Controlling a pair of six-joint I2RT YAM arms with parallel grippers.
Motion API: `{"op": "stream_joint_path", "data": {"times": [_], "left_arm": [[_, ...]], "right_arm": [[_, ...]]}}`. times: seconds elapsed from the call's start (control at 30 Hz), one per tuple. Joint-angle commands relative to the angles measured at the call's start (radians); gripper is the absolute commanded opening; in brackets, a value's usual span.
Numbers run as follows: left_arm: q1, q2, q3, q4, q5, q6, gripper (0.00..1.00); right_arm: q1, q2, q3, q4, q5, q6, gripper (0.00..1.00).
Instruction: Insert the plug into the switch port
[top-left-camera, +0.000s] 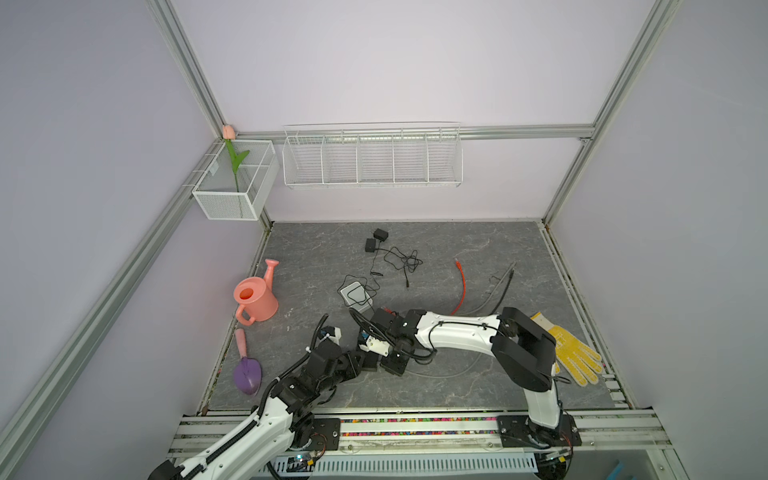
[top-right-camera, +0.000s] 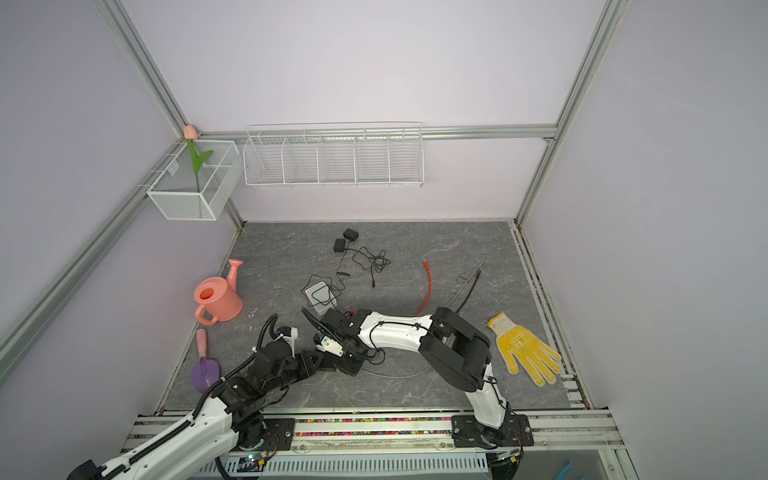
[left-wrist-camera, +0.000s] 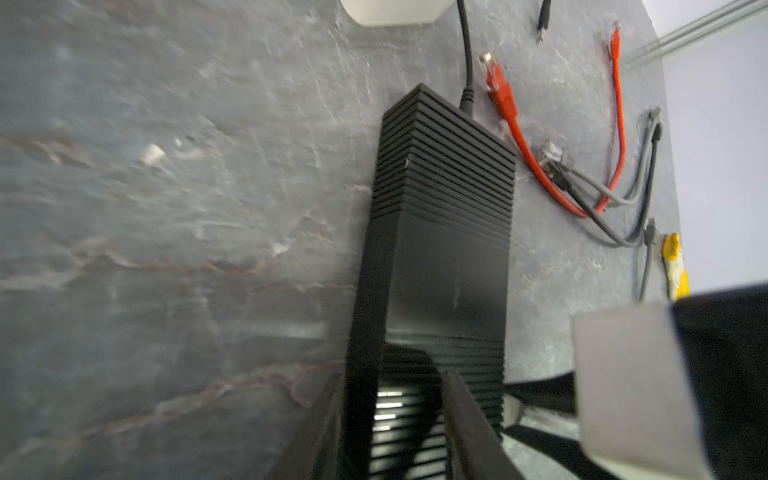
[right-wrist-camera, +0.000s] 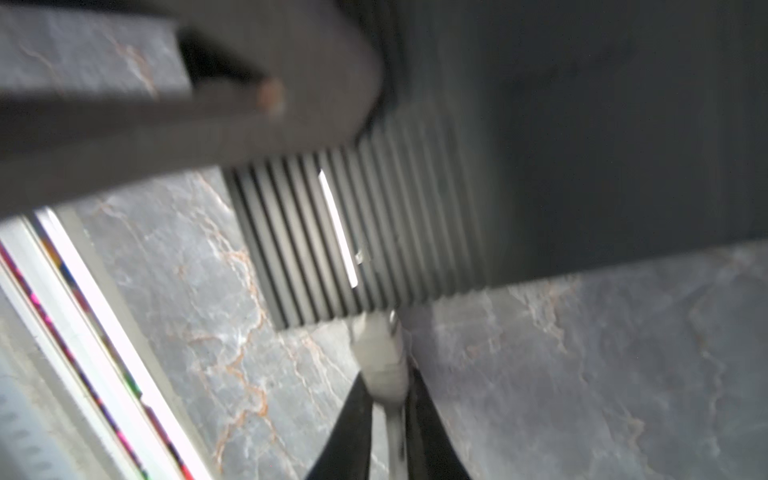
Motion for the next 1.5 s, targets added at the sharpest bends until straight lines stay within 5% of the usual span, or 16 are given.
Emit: {"op": "stream_joint_path", "data": {"times": [0.0, 0.3, 0.67, 1.03, 1.47], "left_arm": [[-0.026, -0.004, 0.057, -0.056, 0.113, -0.016, 0.39], [-0.023, 0.002, 0.205, -0.239, -0.072, 0.067, 0.44], [-0.020, -0.005, 0.270, -0.224, -0.061, 0.106, 0.48], [-0.020, -0.016, 0.275, -0.166, 0.017, 0.135, 0.48], [-0.020, -0.022, 0.250, -0.088, 0.083, 0.140, 0.49]], "right_arm": [[0.005, -0.020, -0.043, 0.253, 0.053, -0.021, 0.29], [0.015, -0.183, -0.233, 0.168, 0.089, 0.019, 0.36], [-0.049, -0.383, -0.209, 0.064, 0.224, -0.026, 0.51], [-0.312, -0.213, -0.050, -0.013, 0.147, -0.103, 0.39], [-0.353, 0.064, 0.180, -0.119, 0.171, -0.210, 0.28]]}}
